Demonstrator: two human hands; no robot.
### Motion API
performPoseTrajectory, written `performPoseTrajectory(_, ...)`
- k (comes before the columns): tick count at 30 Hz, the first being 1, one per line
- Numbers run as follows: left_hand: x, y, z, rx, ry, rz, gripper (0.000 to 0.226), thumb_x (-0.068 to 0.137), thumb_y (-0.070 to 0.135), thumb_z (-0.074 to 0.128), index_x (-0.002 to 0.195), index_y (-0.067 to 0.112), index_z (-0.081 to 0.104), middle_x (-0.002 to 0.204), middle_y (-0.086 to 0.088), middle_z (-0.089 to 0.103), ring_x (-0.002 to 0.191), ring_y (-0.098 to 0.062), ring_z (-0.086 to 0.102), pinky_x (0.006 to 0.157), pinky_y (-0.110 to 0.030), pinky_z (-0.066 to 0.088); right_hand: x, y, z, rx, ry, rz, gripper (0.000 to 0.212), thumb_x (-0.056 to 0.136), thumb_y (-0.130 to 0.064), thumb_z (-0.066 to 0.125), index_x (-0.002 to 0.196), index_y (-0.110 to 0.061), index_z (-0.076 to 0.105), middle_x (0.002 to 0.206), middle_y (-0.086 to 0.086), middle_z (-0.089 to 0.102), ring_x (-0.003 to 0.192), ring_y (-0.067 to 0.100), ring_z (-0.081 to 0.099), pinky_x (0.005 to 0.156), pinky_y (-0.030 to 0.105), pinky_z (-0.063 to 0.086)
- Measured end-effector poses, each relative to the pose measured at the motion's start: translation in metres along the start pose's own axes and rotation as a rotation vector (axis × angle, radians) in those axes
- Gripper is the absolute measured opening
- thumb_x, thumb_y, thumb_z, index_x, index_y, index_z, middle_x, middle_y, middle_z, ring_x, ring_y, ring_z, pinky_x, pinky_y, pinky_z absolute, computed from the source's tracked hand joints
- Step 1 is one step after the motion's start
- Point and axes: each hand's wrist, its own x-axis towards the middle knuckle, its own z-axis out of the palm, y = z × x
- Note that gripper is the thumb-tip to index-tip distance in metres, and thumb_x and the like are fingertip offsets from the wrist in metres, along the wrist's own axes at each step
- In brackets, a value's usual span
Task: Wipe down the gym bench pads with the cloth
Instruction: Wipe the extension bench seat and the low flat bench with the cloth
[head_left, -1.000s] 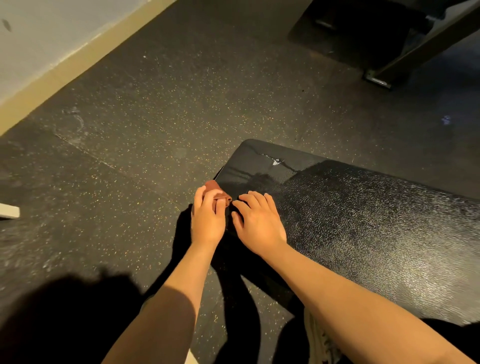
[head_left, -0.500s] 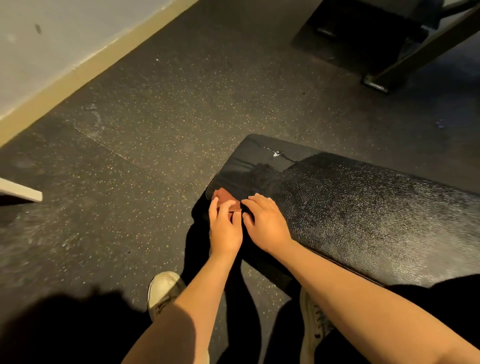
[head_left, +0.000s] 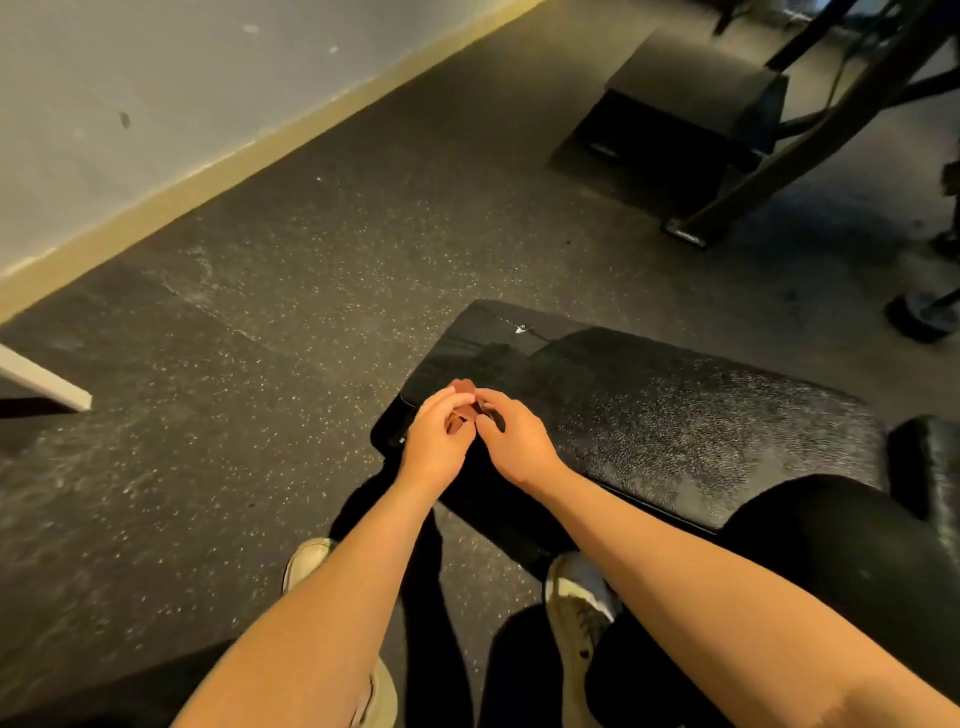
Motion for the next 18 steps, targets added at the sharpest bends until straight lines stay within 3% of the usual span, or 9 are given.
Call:
performPoseTrajectory(2,0.002,0.004,-0.001,-0.054,-0.034,0.005,0.042,0.095,0.000,0.058,0.123,0.032,0.064,0.147,0.007,0.049,0.132,-0.004,0.050,0.104,-0.014,0.042,0.000,-0.006,-0.007,0.077,0.011,0.015,0.037,0.102,-0.015,0.049,0.137,-0.024,0.058,0.122,-0.014,0.062,0.103,-0.004,0.054,0.080,0.003,0.036)
performPoseTrajectory(4,0.005,0.007,0.000,-0.086,-0.048,0.011,0.042,0.097,0.004,0.058,0.128,0.032,0.062,0.148,0.009,0.049,0.134,-0.004,0.048,0.109,-0.022,0.043,0.005,-0.006,-0.010,0.109,0.031,0.012,0.035,0.101,-0.014,0.050,0.132,-0.023,0.064,0.116,-0.017,0.065,0.094,-0.010,0.057,0.081,0.005,0.040)
performPoseTrajectory(6,0.008,0.010,0.001,-0.112,-0.055,-0.001,0.039,0.100,0.009,0.057,0.135,0.025,0.062,0.149,0.010,0.049,0.129,-0.004,0.052,0.102,-0.020,0.048,0.012,0.001,-0.010,0.080,0.065,-0.006,0.032,0.099,-0.013,0.054,0.125,-0.022,0.069,0.113,-0.014,0.071,0.096,-0.005,0.063,0.087,0.016,0.049)
performPoseTrajectory(8,0.011,0.008,0.004,-0.133,-0.052,-0.032,0.037,0.103,0.014,0.053,0.138,0.021,0.061,0.149,0.010,0.048,0.126,-0.006,0.055,0.092,-0.012,0.049,0.020,0.008,-0.009,0.057,0.091,-0.019,0.030,0.097,-0.010,0.056,0.120,-0.022,0.072,0.107,-0.010,0.074,0.097,0.001,0.066,0.086,0.018,0.051)
performPoseTrajectory(12,0.031,0.006,0.018,-0.046,0.011,-0.020,0.033,0.105,0.016,0.048,0.133,0.020,0.065,0.150,0.006,0.048,0.136,-0.005,0.044,0.109,-0.017,0.038,0.039,0.022,-0.009,0.016,0.123,-0.105,0.039,0.086,0.004,0.052,0.101,-0.021,0.078,0.087,-0.009,0.073,0.083,0.001,0.066,0.067,0.010,0.044)
performPoseTrajectory(15,0.046,0.005,0.030,-0.075,0.038,-0.027,0.031,0.104,0.005,0.049,0.128,0.014,0.067,0.146,0.006,0.050,0.133,-0.008,0.048,0.097,-0.006,0.041,0.056,0.036,-0.008,-0.033,0.146,0.006,0.037,0.088,0.001,0.049,0.107,-0.019,0.073,0.110,-0.006,0.058,0.097,0.004,0.055,0.076,0.006,0.038)
performPoseTrajectory(18,0.063,0.006,0.040,-0.198,0.005,-0.100,0.036,0.103,-0.001,0.045,0.124,0.019,0.066,0.139,0.011,0.058,0.128,-0.009,0.056,0.100,-0.025,0.052,0.069,0.049,-0.009,-0.076,0.170,0.032,0.037,0.091,0.002,0.048,0.119,-0.013,0.067,0.121,-0.004,0.049,0.106,0.007,0.050,0.080,0.000,0.033)
